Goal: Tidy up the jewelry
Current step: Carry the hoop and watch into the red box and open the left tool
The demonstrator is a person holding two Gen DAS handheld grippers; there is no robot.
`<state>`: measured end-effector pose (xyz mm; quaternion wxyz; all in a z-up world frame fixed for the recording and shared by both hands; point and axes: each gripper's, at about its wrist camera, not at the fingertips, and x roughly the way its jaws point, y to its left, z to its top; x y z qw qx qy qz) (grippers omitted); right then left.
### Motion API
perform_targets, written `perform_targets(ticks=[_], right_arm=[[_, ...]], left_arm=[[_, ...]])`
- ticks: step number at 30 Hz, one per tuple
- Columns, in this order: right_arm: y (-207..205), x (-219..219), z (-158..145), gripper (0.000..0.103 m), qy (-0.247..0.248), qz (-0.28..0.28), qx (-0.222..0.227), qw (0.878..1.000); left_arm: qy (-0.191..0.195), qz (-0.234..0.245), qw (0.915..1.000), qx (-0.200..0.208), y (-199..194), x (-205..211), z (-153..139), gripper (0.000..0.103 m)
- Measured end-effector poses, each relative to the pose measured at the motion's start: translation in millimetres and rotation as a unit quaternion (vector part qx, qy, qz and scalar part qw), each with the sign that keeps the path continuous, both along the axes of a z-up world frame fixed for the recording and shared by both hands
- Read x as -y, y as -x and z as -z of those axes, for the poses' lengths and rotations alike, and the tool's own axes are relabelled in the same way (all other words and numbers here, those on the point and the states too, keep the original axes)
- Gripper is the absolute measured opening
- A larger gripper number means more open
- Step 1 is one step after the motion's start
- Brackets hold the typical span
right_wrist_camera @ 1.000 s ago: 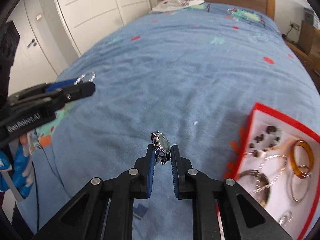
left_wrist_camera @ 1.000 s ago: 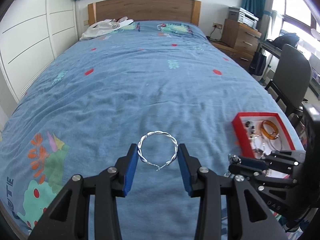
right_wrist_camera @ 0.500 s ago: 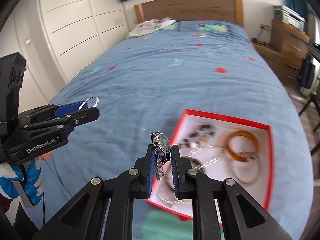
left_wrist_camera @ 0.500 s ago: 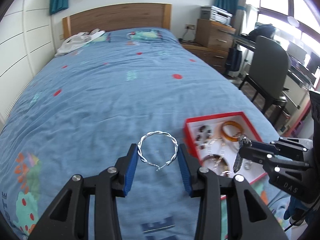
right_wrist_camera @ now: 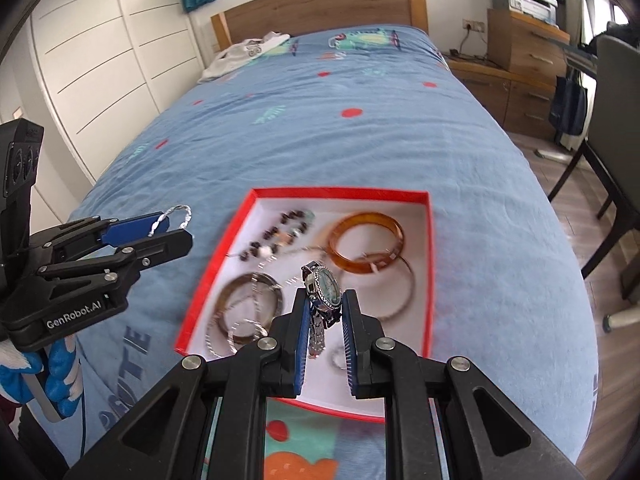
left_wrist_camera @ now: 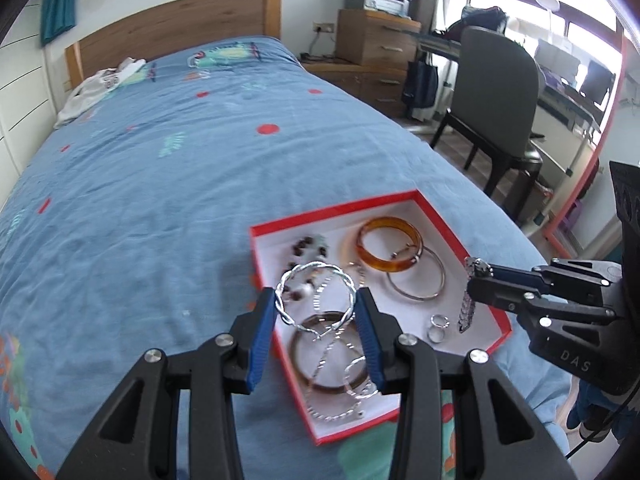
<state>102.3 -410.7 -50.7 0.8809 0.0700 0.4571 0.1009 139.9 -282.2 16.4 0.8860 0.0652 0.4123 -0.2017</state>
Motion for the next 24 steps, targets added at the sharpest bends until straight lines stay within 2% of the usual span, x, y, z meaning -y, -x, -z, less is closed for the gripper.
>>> perform_targets(ticks=[11, 24], right_arm=[[-13.3, 9.1, 47.5, 0.016, -0.009, -0.01, -0.049, 0.999], [-17.0, 10.1, 69.9, 0.015, 0.003, -0.03, -0.069, 0.997]], left_arm=[[-0.019, 0.026, 0.9983, -0.049, -1.6, 32.1, 49.5, 0.038], [-0.043, 0.032, 0.9956, -0.076, 5.6, 42.5, 84.0, 0.038]])
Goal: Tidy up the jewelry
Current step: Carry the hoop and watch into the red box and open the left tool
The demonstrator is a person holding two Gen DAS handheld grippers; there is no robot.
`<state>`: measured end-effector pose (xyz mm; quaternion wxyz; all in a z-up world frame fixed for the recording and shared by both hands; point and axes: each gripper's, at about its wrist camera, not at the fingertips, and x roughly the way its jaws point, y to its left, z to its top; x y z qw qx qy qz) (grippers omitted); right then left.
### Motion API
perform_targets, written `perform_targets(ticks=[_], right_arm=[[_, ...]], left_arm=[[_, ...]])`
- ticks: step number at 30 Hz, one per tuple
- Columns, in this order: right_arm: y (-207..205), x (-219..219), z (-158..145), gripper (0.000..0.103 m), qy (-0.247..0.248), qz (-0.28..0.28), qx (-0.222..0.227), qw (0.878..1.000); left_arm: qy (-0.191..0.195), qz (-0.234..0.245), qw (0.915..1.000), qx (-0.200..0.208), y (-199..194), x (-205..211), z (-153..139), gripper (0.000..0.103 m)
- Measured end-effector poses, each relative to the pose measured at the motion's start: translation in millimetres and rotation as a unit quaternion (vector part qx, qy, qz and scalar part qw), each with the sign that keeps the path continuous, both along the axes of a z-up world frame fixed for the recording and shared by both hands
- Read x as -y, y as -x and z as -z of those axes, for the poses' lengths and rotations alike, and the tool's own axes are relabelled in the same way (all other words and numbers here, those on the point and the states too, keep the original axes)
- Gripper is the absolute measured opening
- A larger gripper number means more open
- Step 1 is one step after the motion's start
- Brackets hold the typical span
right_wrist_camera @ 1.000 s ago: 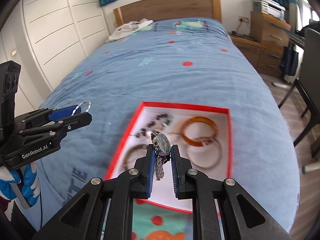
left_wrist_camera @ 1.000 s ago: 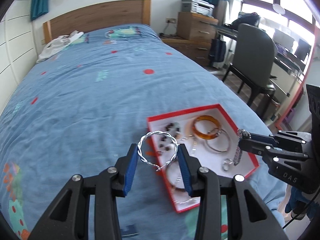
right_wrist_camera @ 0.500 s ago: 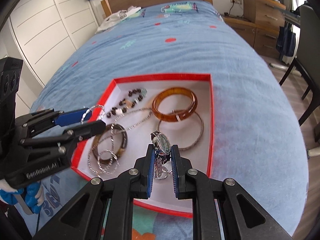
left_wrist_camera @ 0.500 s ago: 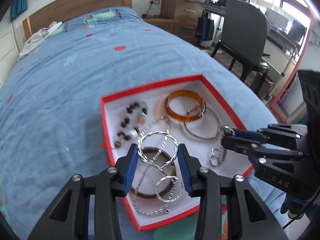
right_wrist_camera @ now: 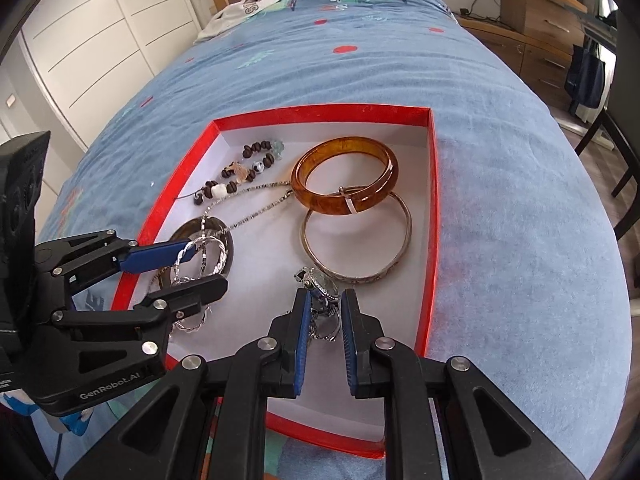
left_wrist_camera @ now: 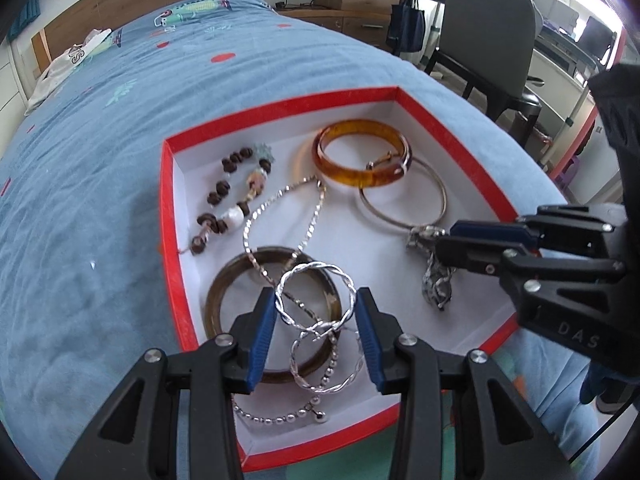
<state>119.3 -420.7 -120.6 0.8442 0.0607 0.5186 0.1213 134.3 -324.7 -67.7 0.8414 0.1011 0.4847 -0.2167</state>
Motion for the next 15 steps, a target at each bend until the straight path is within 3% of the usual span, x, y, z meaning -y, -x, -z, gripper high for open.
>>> perform_targets(ticks=[15], right_arm=[[3.9, -1.5, -2.1, 0.016, 0.011, -0.007, 0.001, 1.0]], left_arm=[[0.001, -0.004, 1.0, -0.004, -2.3, -2.0, 1.6, 0.039]])
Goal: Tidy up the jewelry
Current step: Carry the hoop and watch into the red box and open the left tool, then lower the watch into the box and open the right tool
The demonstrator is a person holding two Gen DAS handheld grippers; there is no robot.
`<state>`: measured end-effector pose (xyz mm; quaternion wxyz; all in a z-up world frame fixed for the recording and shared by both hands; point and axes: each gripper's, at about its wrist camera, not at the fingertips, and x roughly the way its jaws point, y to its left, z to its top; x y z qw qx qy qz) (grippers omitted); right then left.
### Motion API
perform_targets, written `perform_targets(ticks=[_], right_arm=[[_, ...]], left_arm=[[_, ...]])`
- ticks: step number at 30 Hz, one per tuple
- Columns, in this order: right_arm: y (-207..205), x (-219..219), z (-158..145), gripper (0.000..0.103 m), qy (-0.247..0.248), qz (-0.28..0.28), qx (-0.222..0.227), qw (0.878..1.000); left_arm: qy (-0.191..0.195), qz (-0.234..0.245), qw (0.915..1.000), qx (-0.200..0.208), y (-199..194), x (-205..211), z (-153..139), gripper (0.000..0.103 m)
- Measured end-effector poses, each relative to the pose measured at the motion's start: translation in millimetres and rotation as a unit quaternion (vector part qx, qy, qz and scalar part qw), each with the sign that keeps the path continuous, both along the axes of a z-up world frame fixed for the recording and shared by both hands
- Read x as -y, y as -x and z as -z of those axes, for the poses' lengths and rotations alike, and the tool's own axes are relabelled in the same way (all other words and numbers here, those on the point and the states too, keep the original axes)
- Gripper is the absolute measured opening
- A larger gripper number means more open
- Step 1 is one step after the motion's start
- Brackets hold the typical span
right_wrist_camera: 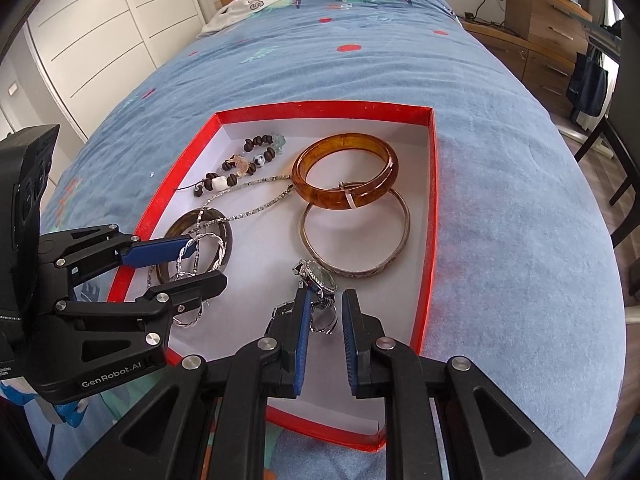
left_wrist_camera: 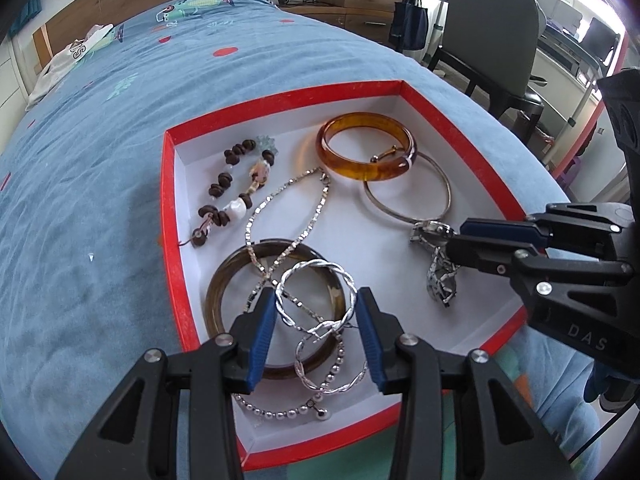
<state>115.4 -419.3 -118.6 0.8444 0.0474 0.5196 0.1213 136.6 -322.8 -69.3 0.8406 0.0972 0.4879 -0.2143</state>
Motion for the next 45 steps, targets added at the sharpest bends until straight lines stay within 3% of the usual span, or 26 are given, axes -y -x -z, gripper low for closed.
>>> perform_targets(ticks=[17, 45], right_arm=[[9.2, 4.5, -11.5, 0.026, 0.0, 0.016, 0.007, 1.0], [27.5, -0.4, -28.3, 0.032, -0.008, 0.031, 0.02, 0.999]], left_arm=[[0.005, -0.005, 1.0, -0.007, 5.0, -6.1, -5.8, 0.039], [0.017, -0.008, 0.9998, 0.001, 17.7, -17.1, -24.9, 0.051]])
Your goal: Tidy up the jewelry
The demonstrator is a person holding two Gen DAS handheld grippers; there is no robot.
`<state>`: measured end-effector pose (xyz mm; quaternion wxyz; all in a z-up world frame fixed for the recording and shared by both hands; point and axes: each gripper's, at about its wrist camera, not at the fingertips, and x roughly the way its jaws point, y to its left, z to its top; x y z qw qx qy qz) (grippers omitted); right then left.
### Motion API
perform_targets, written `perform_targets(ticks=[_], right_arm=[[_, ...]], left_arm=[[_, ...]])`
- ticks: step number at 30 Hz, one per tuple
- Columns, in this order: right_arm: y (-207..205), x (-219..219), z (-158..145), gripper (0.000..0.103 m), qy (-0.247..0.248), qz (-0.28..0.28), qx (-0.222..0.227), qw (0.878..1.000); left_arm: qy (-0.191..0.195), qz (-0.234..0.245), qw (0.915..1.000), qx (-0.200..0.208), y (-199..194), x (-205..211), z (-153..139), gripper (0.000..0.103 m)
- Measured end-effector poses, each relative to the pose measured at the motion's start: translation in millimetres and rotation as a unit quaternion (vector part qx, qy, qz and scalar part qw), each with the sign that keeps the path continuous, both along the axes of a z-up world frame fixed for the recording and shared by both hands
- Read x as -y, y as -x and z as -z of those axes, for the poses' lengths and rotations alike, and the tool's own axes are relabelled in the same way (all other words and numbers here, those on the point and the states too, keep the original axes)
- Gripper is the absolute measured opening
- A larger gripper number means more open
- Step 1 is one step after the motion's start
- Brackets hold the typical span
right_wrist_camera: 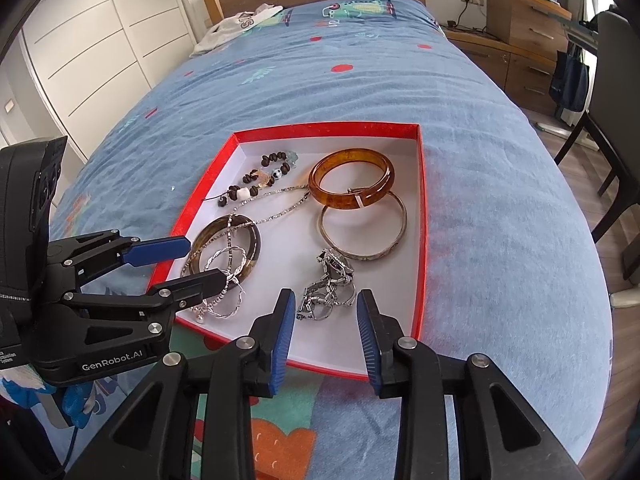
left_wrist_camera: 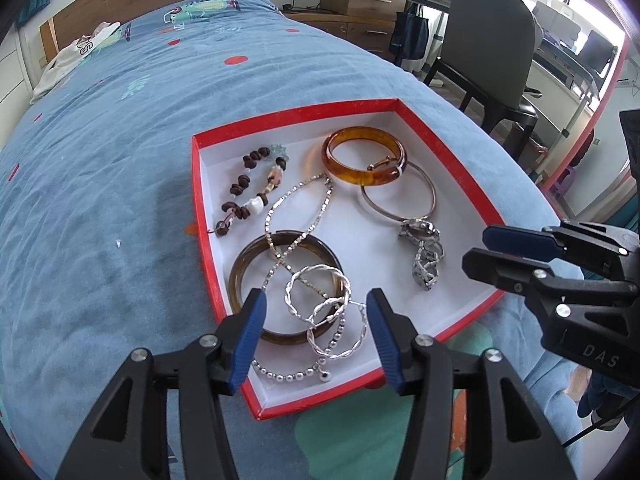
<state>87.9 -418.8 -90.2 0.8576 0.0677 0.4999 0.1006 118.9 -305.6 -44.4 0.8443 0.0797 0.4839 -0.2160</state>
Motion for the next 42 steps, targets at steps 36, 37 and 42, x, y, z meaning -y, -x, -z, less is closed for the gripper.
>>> perform_targets(ticks=[36, 37, 42], right_arm=[[36.6, -21.8, -42.3, 0.058, 0.0, 0.03, 0.046, 0.998], [38.5, -23.9, -44.3, 0.059, 0.0, 0.03, 0.048, 0.998], [49.0, -39.6, -57.2, 0.066, 0.0, 0.029, 0.06, 0.998]], left_arm=[[0.022, -0.01, 0.9985, 0.049, 35.0, -37.2, -53.2, 0.06], [0.023, -0.012, 0.9983, 0.052, 37.7, -40.1, -55.9, 0.06], [0.025, -0.027, 0.9972, 0.064, 47.9, -61.8, -66.7, 0.061]])
